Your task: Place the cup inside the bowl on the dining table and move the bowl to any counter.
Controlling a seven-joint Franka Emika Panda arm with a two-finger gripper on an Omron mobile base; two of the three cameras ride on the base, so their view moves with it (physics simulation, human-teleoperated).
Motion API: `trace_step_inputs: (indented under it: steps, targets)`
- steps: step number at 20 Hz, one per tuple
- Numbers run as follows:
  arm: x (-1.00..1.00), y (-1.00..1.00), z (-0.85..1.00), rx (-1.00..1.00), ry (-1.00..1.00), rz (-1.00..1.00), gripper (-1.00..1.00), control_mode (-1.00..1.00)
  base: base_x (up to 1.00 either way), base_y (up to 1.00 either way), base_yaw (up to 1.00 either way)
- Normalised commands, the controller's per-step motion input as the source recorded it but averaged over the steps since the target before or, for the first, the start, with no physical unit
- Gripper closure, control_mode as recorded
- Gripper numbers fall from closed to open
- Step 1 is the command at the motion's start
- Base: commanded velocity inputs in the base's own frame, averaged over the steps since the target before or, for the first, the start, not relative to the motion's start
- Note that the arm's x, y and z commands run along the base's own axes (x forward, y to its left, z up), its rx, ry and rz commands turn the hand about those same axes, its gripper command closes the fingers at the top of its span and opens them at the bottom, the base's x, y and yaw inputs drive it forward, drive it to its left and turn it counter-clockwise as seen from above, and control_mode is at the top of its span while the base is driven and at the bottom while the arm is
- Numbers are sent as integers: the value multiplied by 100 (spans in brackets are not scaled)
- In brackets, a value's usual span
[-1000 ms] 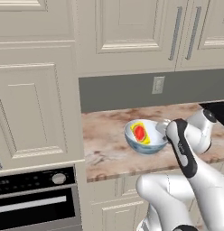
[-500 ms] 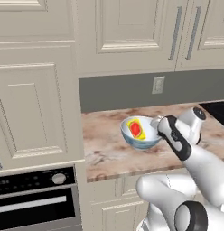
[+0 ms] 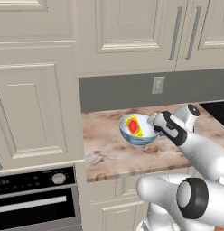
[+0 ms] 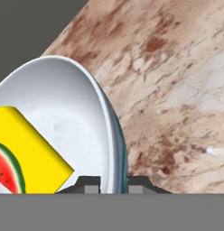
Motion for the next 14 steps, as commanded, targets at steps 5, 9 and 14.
trace_step_inputs:
  steps: [5,9,14]
  targets:
    - [9,0,-16,0,0,0,100,-100,0,0,0]
    - [4,0,-19,0,0,0,100,-100,0,0,0]
    - [4,0,-18,0,0,0,100,-100,0,0,0]
